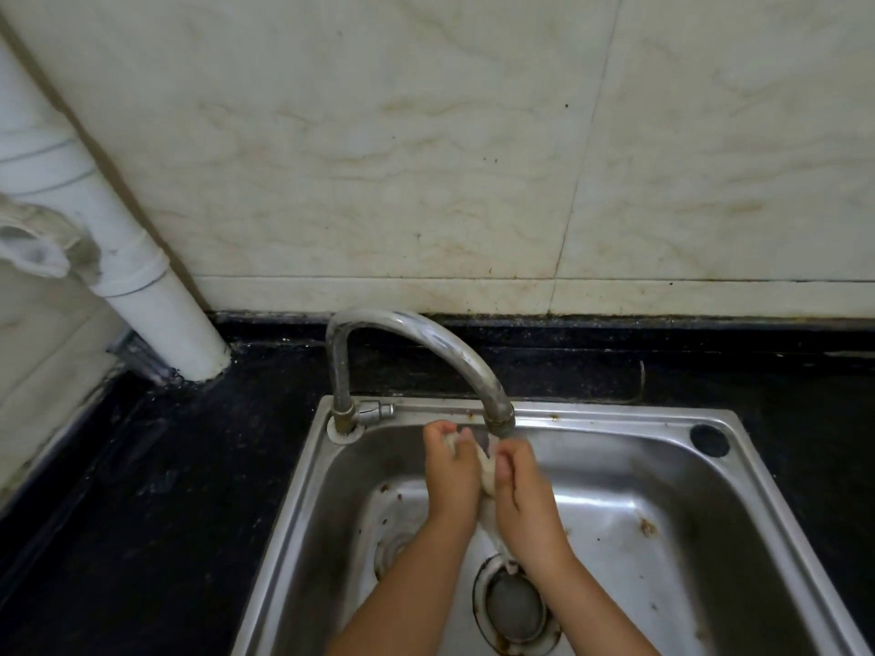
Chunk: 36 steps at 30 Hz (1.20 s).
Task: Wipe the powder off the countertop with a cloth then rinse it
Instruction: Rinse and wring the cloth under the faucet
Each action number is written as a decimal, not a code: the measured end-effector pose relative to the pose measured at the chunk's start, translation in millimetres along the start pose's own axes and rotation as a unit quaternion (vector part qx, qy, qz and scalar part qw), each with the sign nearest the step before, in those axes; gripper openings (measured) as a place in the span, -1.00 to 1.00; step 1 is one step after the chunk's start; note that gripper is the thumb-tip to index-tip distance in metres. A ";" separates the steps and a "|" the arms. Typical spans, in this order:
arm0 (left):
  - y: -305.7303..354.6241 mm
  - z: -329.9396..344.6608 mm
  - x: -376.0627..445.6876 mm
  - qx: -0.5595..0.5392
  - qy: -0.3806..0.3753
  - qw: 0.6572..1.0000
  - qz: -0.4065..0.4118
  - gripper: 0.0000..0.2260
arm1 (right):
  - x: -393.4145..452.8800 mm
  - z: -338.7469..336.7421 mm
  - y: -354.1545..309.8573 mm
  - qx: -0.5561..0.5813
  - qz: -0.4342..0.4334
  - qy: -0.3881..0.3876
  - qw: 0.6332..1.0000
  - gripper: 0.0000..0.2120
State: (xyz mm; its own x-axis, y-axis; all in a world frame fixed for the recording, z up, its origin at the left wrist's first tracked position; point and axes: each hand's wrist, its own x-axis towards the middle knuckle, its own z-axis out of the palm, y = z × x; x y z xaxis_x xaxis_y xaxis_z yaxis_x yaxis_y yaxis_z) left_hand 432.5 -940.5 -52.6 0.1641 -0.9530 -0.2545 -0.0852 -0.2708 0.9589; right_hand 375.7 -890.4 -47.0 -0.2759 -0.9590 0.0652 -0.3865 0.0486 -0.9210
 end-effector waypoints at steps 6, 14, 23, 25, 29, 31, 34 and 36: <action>2.3 2.7 -11.2 0.006 -0.056 0.998 -0.028 -0.77 | 16.7 -3.8 13.1 -0.063 0.069 -0.062 0.994 -0.94; 7.7 -12.6 -3.0 -0.094 0.067 0.991 -0.062 -0.94 | 7.4 -5.4 5.9 0.192 0.107 0.018 0.975 -0.80; -0.9 -18.4 -9.1 -0.113 -0.060 0.990 -0.056 -0.80 | 4.2 -10.8 17.4 0.253 0.169 0.017 0.953 -0.63; -7.4 -16.9 -9.1 0.021 -0.061 0.998 -0.012 -0.84 | 11.9 -16.4 12.2 0.274 0.177 0.032 0.945 -0.61; -9.2 -4.6 -5.9 0.030 -0.005 0.999 -0.025 -0.91 | 2.1 -17.5 -0.1 0.098 0.117 -0.011 0.988 -0.70; -5.4 3.9 -3.1 -0.012 -0.002 0.998 -0.060 -0.90 | -8.0 -13.4 -1.3 -0.014 0.065 -0.038 0.997 -0.77; -4.4 12.3 -4.0 -0.074 -0.020 0.992 -0.099 -0.83 | -7.5 -9.5 2.8 -0.040 0.028 -0.020 0.999 -0.86; -6.3 12.2 -12.2 -0.086 -0.052 0.991 -0.091 -0.83 | 5.0 -11.2 9.9 -0.041 0.060 0.000 0.997 -0.88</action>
State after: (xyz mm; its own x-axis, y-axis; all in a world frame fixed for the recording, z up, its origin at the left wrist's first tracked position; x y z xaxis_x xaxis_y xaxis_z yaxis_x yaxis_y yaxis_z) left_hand 419.1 -928.8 -57.1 0.0581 -0.9016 -0.4286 0.1072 -0.4212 0.9006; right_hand 360.7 -891.6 -51.5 -0.3247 -0.9448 -0.0443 -0.4210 0.1863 -0.8877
